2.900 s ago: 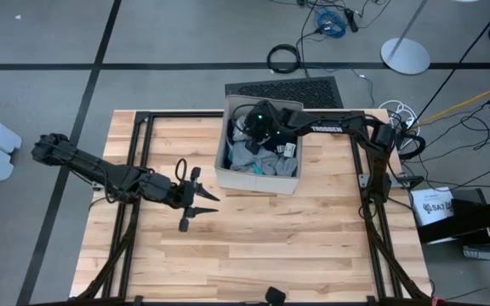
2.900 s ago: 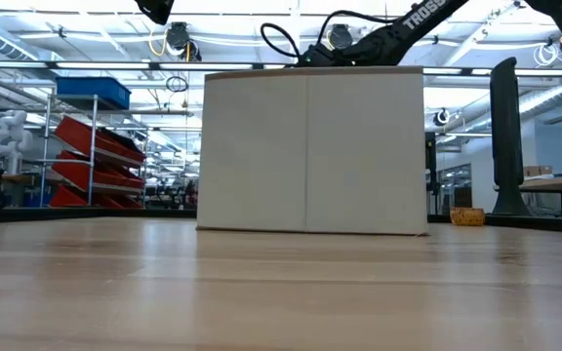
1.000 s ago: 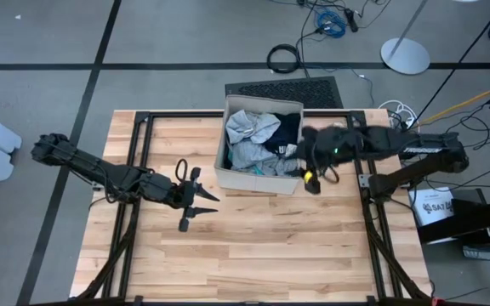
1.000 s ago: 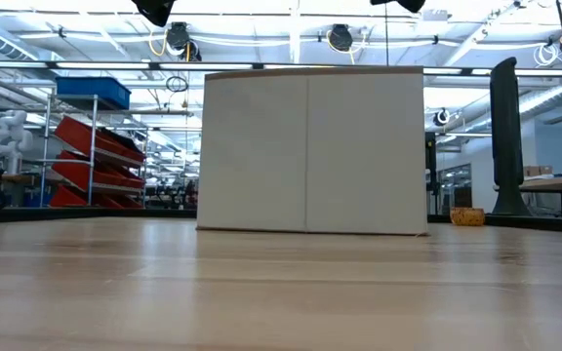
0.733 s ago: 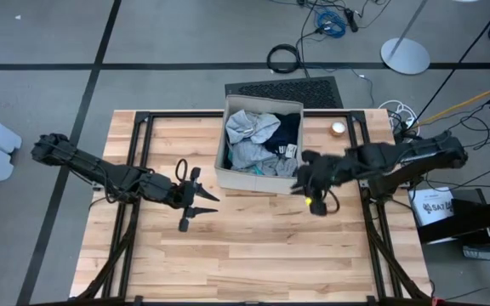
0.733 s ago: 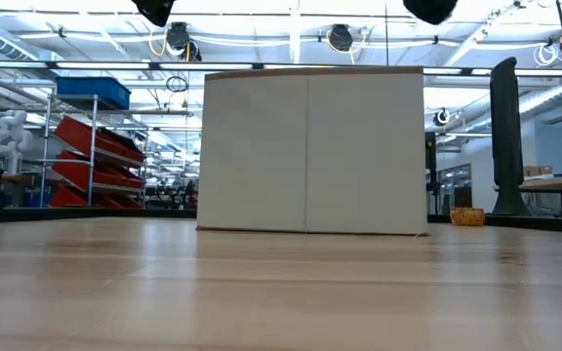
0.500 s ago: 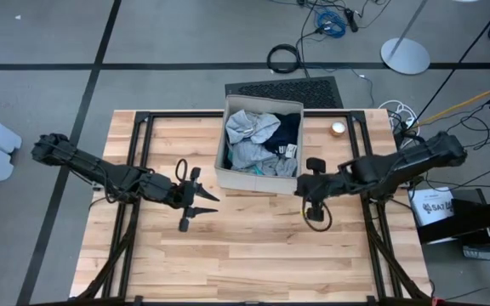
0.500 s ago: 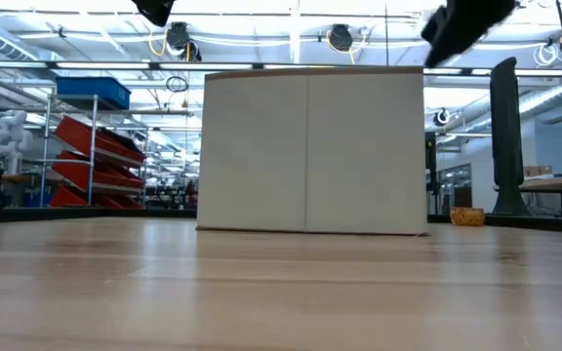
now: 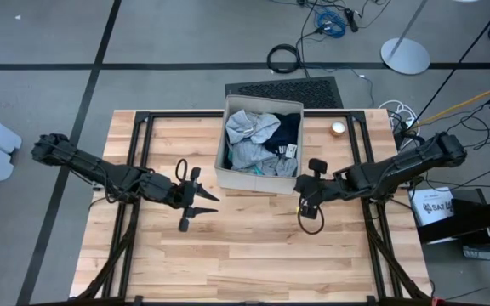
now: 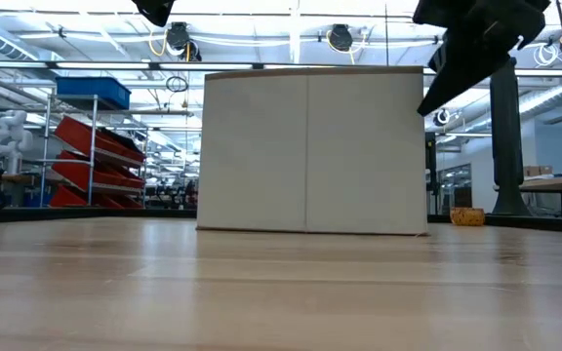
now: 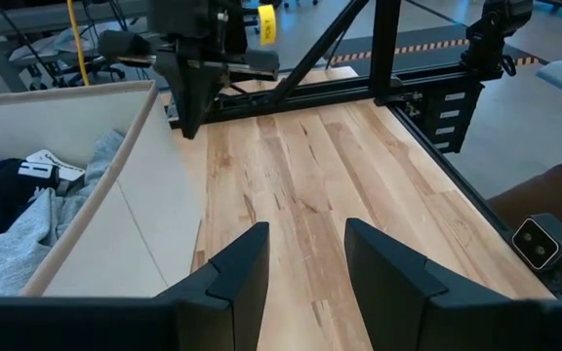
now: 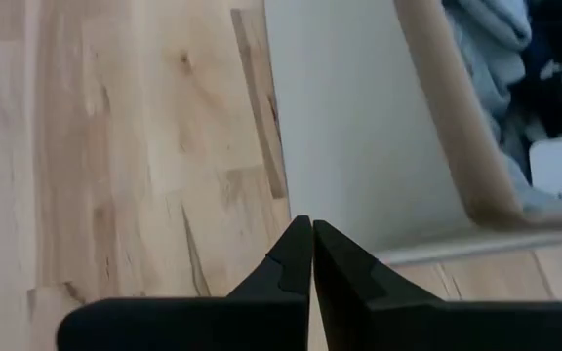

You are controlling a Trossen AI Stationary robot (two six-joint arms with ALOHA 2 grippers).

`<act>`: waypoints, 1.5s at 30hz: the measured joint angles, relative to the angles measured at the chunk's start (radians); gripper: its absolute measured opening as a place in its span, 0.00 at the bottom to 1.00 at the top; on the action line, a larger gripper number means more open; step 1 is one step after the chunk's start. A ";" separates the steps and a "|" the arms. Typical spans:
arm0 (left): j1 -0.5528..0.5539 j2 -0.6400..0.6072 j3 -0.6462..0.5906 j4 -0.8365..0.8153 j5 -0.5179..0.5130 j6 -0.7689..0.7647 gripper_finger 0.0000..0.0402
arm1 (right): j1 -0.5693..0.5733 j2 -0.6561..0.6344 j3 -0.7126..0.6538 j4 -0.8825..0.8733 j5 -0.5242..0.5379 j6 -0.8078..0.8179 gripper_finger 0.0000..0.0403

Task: Sort clothes
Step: Move the bin to the top of the table, then return to Home Position

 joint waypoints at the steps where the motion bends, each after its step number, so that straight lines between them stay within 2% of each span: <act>1: 0.000 0.000 0.000 0.000 0.000 0.000 0.36 | -0.001 0.000 0.000 0.009 0.001 -0.006 0.00; 6: 0.000 0.000 0.000 0.000 0.000 0.000 0.36 | -0.033 0.000 0.000 0.040 0.008 -0.067 0.00; 15: 0.000 0.000 0.000 0.000 0.000 -0.002 0.36 | -0.187 0.000 0.000 0.048 -0.006 -0.177 0.00; 19: 0.000 0.000 0.000 0.000 0.000 -0.002 0.36 | -0.249 0.001 0.000 0.068 -0.074 -0.192 0.00; 22: 0.000 0.000 0.000 0.000 0.000 -0.002 0.36 | -0.265 0.003 0.000 0.078 -0.165 -0.167 0.00; 29: 0.002 0.000 0.000 -0.034 -0.021 0.000 0.36 | -0.167 0.008 0.000 0.078 -0.347 -0.068 0.00; 32: 0.002 0.000 0.000 -0.057 -0.042 0.000 0.36 | -0.094 0.008 0.000 0.101 -0.353 -0.035 0.00; 36: 0.002 0.000 0.000 -0.039 -0.042 0.000 0.36 | -0.017 0.008 0.000 0.215 -0.371 -0.042 0.00; 42: 0.002 0.000 0.000 0.100 -0.084 0.068 0.36 | 0.016 0.008 0.031 0.446 -0.368 -0.137 0.00; 45: 0.002 0.000 0.000 0.168 -0.087 0.147 0.36 | 0.016 0.007 0.071 0.478 -0.367 -0.160 0.00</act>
